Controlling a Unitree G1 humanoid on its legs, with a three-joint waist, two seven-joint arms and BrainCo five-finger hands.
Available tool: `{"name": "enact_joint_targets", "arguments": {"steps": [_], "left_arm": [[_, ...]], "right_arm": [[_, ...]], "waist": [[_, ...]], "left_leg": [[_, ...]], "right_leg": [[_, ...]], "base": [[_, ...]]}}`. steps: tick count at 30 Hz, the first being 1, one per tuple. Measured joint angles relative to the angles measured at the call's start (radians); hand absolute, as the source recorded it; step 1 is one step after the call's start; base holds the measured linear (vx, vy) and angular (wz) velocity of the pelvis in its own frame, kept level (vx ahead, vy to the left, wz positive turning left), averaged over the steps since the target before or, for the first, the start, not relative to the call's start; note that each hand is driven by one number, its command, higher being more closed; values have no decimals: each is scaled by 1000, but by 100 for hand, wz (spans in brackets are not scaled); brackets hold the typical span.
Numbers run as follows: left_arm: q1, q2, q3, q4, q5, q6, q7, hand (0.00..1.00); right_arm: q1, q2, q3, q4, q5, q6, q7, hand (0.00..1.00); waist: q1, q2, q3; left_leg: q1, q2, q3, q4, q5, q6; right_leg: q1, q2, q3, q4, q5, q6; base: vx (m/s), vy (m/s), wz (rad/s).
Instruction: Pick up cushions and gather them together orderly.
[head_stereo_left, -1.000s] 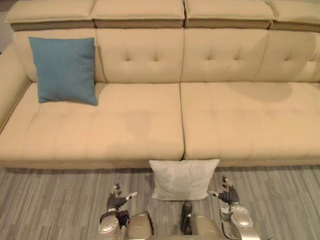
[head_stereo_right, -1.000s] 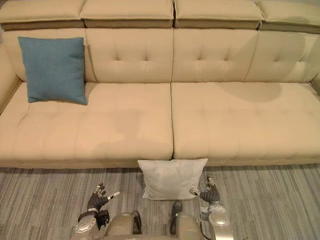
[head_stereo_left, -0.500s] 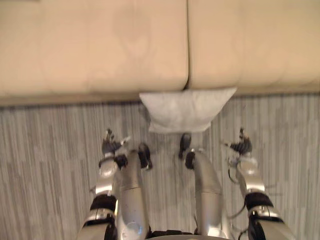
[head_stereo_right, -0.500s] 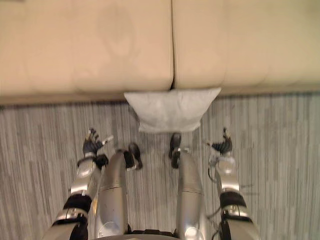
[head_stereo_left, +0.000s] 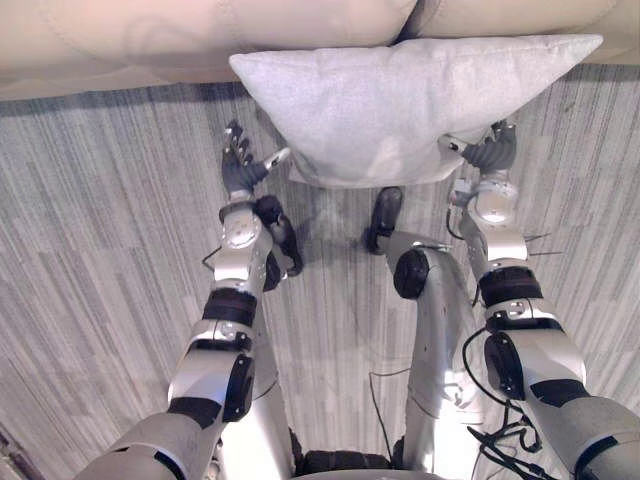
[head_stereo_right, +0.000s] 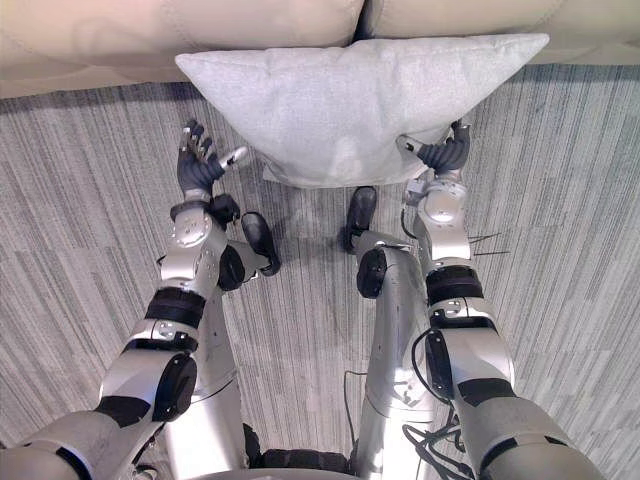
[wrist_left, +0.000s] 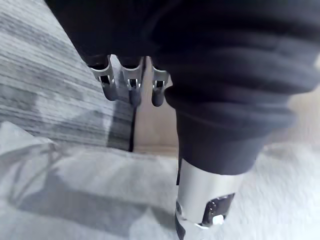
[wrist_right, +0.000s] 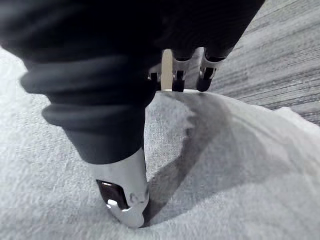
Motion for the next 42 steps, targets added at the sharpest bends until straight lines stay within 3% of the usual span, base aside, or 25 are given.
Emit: {"name": "enact_joint_targets", "arguments": {"steps": [5, 10, 13, 15, 18, 20, 22, 26, 29, 33, 36, 42], "left_arm": [[-47, 32, -22, -16, 1, 0, 54, 100], [-27, 60, -59, -55, 1, 6, 76, 100], [41, 60, -87, -131, 1, 10, 78, 100], [129, 53, -108, -230, 2, 6, 78, 100], [261, 42, -120, -354, 3, -30, 77, 100], [367, 24, -129, -403, 6, -46, 72, 100], [494, -11, -150, -466, 19, -63, 69, 100], [715, -42, -184, -558, 22, -75, 23, 100], [841, -40, -193, -588, 22, -84, 6, 100], [976, -37, -195, -589, 21, -101, -11, 100], [1038, -35, -197, -589, 21, -110, -34, 100], [1128, -16, -197, -629, 21, -116, -37, 100]], "right_arm": [[-1, 19, 42, -102, -2, 3, -56, 100], [46, 18, 69, -223, -3, 6, -56, 100], [132, 27, 90, -344, -3, 6, -54, 100], [222, 59, 92, -463, -3, -4, -47, 100], [364, 99, 121, -643, -4, -61, -10, 100], [468, 122, 153, -694, -4, -103, 14, 100], [588, 148, 176, -745, -4, -134, 39, 100], [798, 157, 202, -783, -4, -142, 102, 100], [921, 155, 246, -799, -3, -142, 139, 100], [996, 139, 288, -752, -2, -150, 190, 100], [1007, 111, 303, -718, 6, -152, 223, 100], [1026, 80, 345, -717, 16, -152, 254, 100]], "waist": [[-21, 0, 0], [-22, 1, -1], [-27, 3, -3], [-25, 3, -5], [-20, 3, -22], [-20, 2, -139], [-18, 2, -151], [-19, 4, -210], [-16, 4, -254], [-18, 12, -334], [-12, 25, -367], [12, 39, -410]], "left_leg": [[-15, 15, 0, 15, 4, -13], [-11, 18, -16, 18, 10, -24], [44, 17, -32, 0, 17, -36], [156, 13, -28, -52, 21, -42], [334, 12, -10, -155, 26, -64], [354, 6, 3, -222, 32, -71], [542, -14, 25, -333, 54, -79], [817, -40, 57, -510, 83, -98], [1004, -61, 94, -649, 104, -101], [1222, -118, 132, -900, 183, -100], [1339, -131, 157, -1022, 214, -104], [1440, -141, 175, -1086, 207, -93]], "right_leg": [[-23, 6, -5, 17, 9, -16], [-11, 15, -12, 14, 11, -19], [58, 18, -30, -12, 12, -20], [171, 23, -36, -60, 11, -21], [347, 36, -40, -162, 9, -25], [368, 30, -54, -229, 15, -17], [546, 23, -63, -321, 25, -11], [807, 22, -75, -464, 37, -26], [975, 24, -72, -573, 45, -14], [1175, 39, -54, -799, 115, 7], [1295, 61, -34, -945, 179, 10], [1416, 83, 23, -1107, 259, 21]], "base": [[-29, -6, -7], [-53, -9, -3], [-74, -10, 3], [-96, -35, 12], [-83, -50, 5], [-31, -45, 2], [88, -26, 13], [166, -4, 15], [225, 32, 4], [244, 37, -1], [168, 55, -13], [96, 67, -26]]}}
